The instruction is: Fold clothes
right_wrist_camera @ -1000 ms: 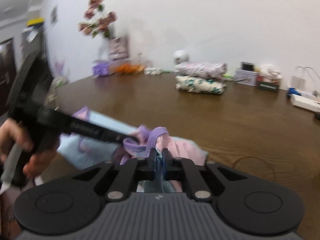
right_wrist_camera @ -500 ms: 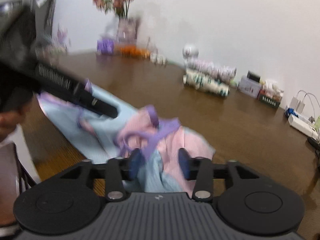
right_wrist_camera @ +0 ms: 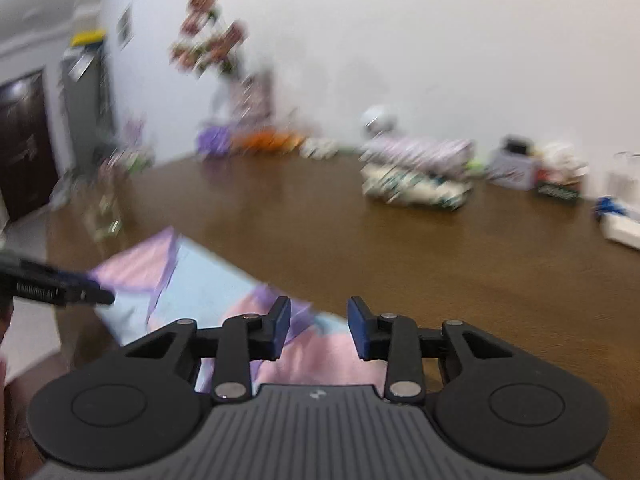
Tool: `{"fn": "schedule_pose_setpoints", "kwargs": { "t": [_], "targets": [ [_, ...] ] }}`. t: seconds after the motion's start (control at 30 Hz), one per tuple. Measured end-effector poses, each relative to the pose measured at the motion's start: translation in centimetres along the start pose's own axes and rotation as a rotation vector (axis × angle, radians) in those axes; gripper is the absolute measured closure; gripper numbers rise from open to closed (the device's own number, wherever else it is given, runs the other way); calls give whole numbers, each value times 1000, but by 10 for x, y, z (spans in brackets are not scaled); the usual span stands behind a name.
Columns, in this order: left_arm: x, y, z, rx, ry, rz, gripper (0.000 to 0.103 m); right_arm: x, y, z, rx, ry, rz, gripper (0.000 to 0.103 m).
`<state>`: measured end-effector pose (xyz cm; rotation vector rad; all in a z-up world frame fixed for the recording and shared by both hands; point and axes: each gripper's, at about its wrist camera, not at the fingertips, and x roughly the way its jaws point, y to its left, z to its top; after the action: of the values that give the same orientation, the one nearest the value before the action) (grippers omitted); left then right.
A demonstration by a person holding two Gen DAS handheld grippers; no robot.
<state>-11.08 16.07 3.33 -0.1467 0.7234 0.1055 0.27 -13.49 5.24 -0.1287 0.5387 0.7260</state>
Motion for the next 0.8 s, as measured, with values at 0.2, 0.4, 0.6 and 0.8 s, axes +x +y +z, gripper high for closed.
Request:
{"fn": "schedule_pose_setpoints", "kwargs": {
  "t": [0.2,0.4,0.6,0.8],
  "targets": [
    [13,-14,-6,71,8,29,58,31,23,-12,-67,135,30,75],
    [18,-18,-8,109,-13,45,58,34,40,-25,-124,159,-19,74],
    [34,-23,5,149,-17,5,58,27,38,-27,-91,168,-79,75],
    [62,-52,23,262,-39,-106,68,11,37,-35,-25,185,-221,75]
  ]
}}
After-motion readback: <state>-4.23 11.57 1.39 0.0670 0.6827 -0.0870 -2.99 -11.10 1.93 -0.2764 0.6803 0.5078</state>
